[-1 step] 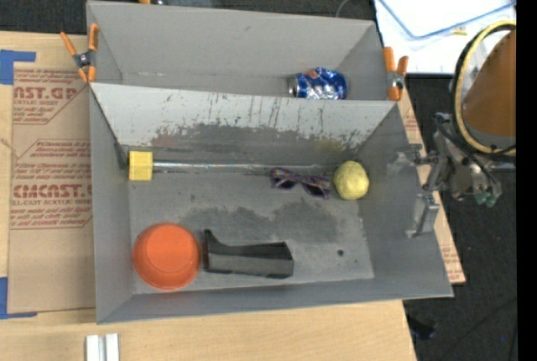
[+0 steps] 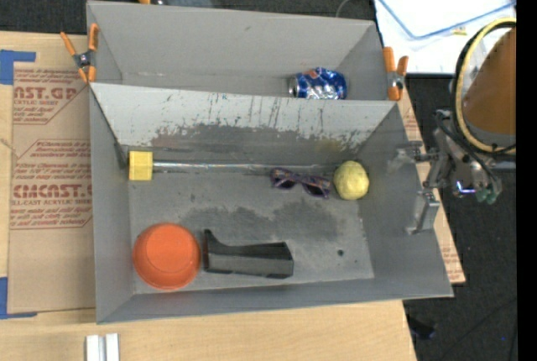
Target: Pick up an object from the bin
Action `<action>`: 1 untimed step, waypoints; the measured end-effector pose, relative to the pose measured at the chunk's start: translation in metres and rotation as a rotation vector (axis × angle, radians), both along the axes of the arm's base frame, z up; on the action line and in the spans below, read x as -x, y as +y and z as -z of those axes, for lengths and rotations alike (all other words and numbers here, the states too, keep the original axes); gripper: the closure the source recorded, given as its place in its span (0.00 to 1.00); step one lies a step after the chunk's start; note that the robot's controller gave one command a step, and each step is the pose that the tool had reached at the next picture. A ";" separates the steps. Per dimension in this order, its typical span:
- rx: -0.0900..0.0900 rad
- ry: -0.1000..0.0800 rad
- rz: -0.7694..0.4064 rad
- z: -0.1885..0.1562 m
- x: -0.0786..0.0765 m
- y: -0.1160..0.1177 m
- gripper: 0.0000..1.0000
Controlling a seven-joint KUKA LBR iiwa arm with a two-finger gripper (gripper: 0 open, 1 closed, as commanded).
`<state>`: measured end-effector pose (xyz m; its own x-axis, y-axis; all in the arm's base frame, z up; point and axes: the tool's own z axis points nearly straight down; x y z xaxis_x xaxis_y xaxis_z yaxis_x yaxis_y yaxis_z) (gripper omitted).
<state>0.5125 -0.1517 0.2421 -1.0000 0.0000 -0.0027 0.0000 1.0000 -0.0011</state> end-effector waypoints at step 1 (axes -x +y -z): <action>0.000 -0.005 0.018 0.089 -0.028 0.047 0.00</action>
Offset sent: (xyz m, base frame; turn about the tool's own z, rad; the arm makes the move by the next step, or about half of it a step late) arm 0.0575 0.0864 -0.0821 0.1753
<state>0.5408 -0.1043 0.1533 -0.9998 0.0177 -0.0078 0.0177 0.9998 -0.0015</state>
